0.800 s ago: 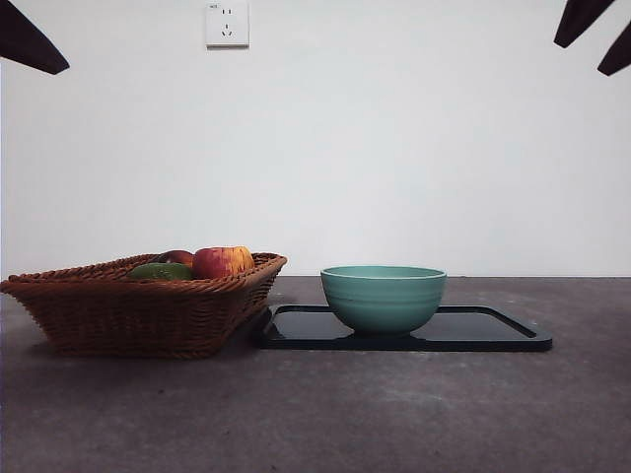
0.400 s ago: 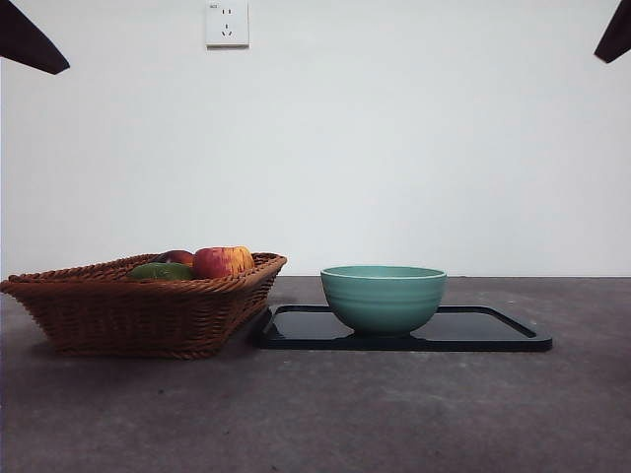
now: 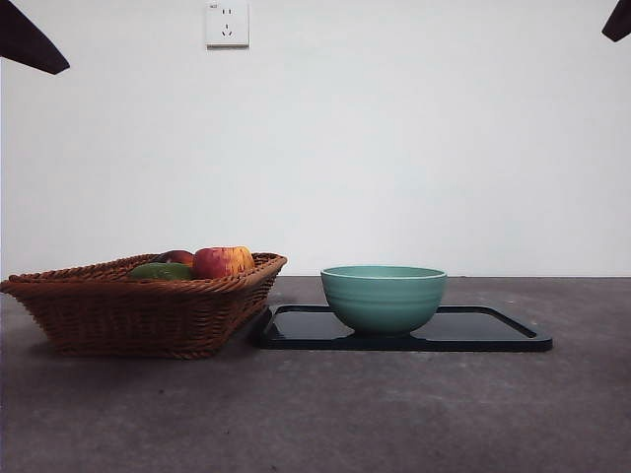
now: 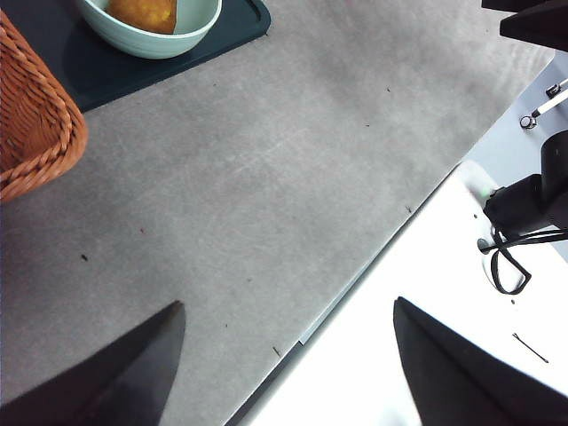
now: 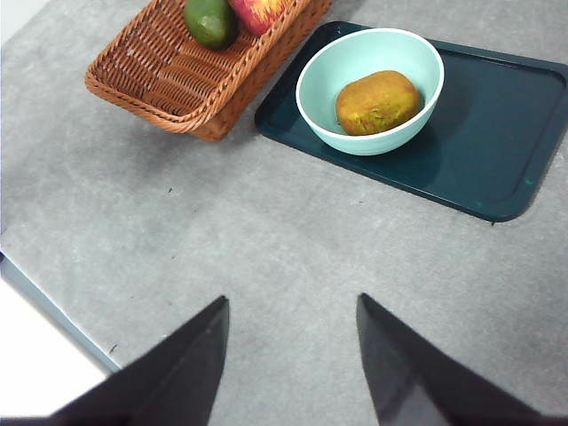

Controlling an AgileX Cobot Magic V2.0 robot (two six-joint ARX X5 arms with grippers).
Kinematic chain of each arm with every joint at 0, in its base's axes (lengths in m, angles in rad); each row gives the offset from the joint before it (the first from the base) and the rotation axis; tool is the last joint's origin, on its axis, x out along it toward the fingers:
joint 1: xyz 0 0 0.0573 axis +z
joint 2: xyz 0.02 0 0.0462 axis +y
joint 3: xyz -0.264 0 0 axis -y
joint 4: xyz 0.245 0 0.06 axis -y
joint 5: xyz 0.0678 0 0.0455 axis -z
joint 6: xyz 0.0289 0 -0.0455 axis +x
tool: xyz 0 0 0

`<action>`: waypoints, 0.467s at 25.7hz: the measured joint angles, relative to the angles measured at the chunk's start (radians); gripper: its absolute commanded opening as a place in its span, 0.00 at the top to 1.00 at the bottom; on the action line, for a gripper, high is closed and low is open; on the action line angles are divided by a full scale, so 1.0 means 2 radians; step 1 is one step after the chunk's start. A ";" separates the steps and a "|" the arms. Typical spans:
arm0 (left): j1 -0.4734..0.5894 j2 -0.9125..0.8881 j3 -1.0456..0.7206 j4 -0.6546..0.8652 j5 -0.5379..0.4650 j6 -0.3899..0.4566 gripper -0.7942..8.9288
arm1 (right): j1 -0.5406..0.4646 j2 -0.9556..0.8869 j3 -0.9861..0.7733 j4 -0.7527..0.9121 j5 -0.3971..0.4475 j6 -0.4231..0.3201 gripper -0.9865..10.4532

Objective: Pick up the wifruite, put it on the bowl, pick up the plate, put it on desk

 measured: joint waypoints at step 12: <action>0.000 0.000 0.000 0.000 0.000 0.000 0.53 | 0.000 0.000 0.000 -0.006 -0.007 0.000 0.71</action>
